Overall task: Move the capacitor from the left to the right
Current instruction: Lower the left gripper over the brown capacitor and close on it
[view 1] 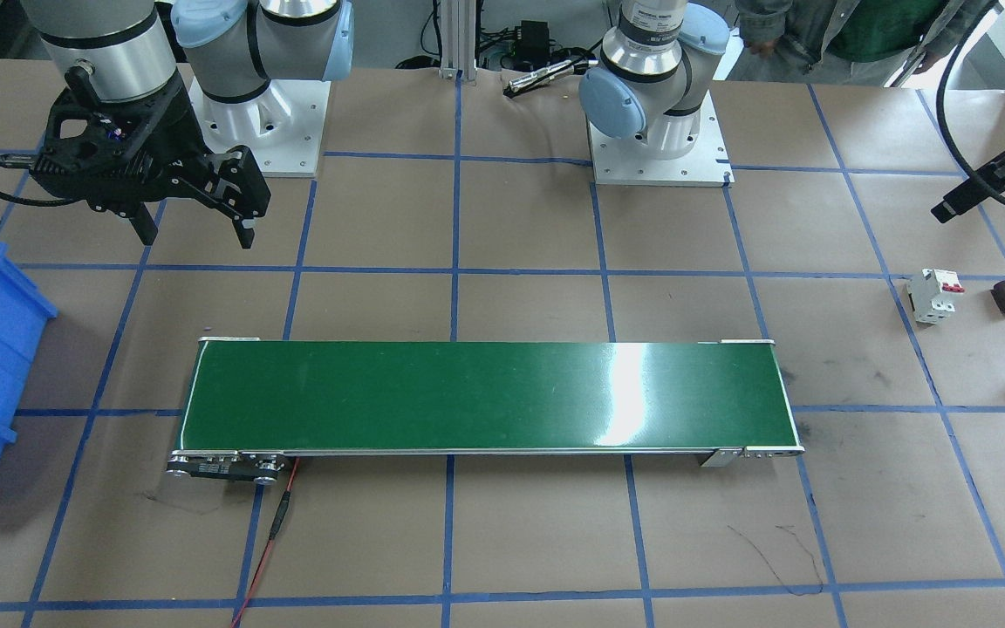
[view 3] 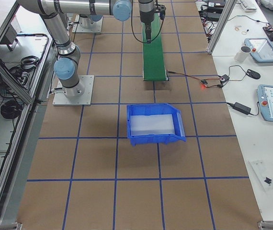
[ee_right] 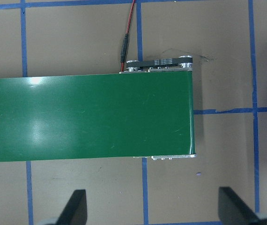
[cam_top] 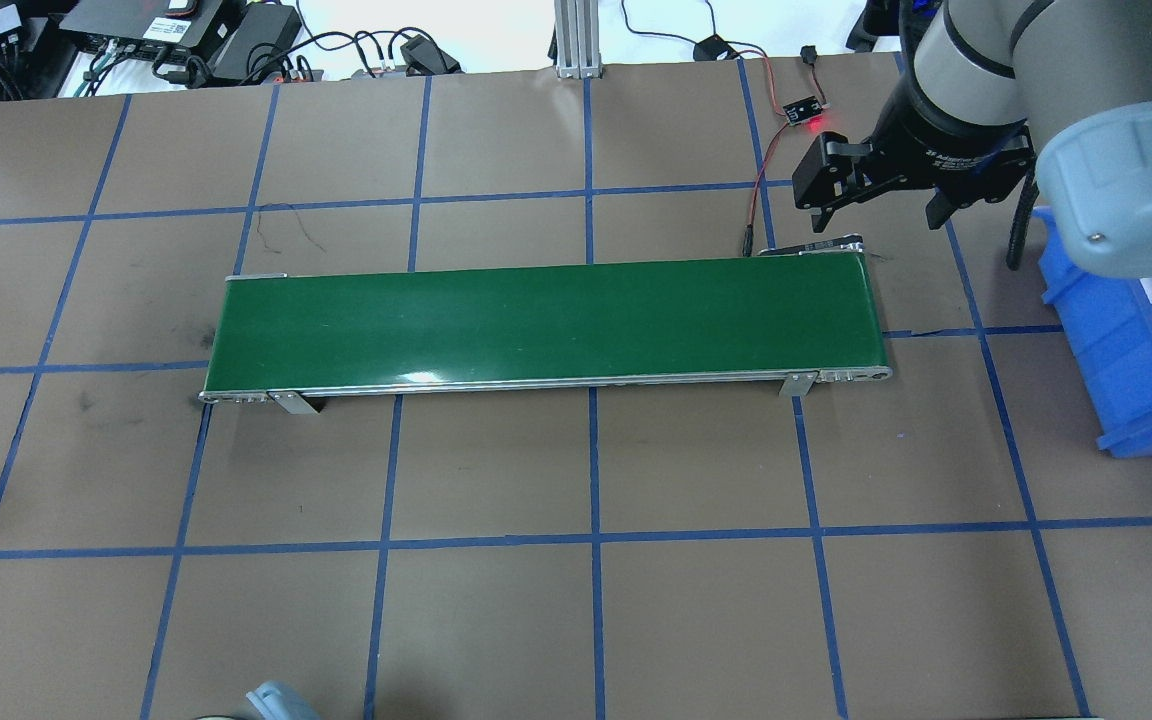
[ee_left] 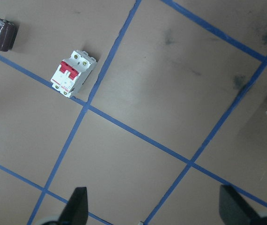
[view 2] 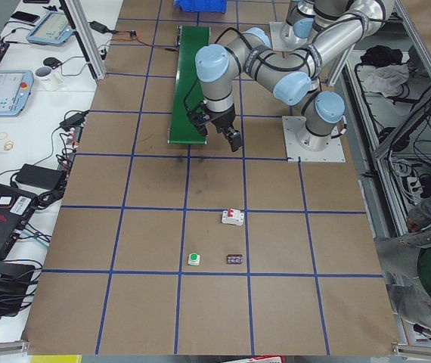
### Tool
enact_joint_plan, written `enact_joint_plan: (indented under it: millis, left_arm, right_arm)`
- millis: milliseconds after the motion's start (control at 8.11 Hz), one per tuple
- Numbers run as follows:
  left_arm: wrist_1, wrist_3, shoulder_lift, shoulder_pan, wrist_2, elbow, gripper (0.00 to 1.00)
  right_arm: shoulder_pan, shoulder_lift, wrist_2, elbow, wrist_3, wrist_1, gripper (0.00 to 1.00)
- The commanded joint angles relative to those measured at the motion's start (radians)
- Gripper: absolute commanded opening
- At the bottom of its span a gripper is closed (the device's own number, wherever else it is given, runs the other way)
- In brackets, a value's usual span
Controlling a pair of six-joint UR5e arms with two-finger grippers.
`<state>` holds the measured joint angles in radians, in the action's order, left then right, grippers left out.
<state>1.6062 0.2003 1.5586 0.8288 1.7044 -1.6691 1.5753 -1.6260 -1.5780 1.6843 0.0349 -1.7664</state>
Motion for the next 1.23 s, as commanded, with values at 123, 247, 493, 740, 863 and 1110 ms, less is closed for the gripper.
enact_joint_plan:
  millis: [123, 247, 493, 740, 863, 1110]
  left_arm:
    - [-0.099, 0.335, 0.079, -0.124, 0.092, -0.004, 1.0]
    - [-0.183, 0.463, 0.112, -0.154, 0.096, -0.003, 1.0]
    - [-0.301, 0.56, 0.146, -0.178, 0.087, -0.007, 0.98]
    - [-0.554, 0.61, 0.207, -0.192, 0.081, -0.04, 0.96]
    - [-0.627, 0.616, 0.231, -0.233, 0.049, -0.049, 0.96]
    - [-0.695, 0.657, 0.284, -0.307, -0.035, -0.05, 1.0]
  right_arm:
    - [-0.001, 0.001, 0.01, 0.0, -0.001, 0.002, 1.0]
    - [-0.001, 0.001, 0.01, 0.0, 0.0, 0.002, 1.0]
    - [-0.001, 0.001, 0.009, 0.0, 0.005, 0.004, 1.0]
    - [-0.001, 0.001, 0.007, 0.0, 0.005, 0.004, 1.0]
    - [-0.001, 0.0, 0.006, 0.0, 0.006, 0.005, 1.0]
    - [-0.001, 0.001, 0.006, 0.0, 0.007, 0.004, 1.0]
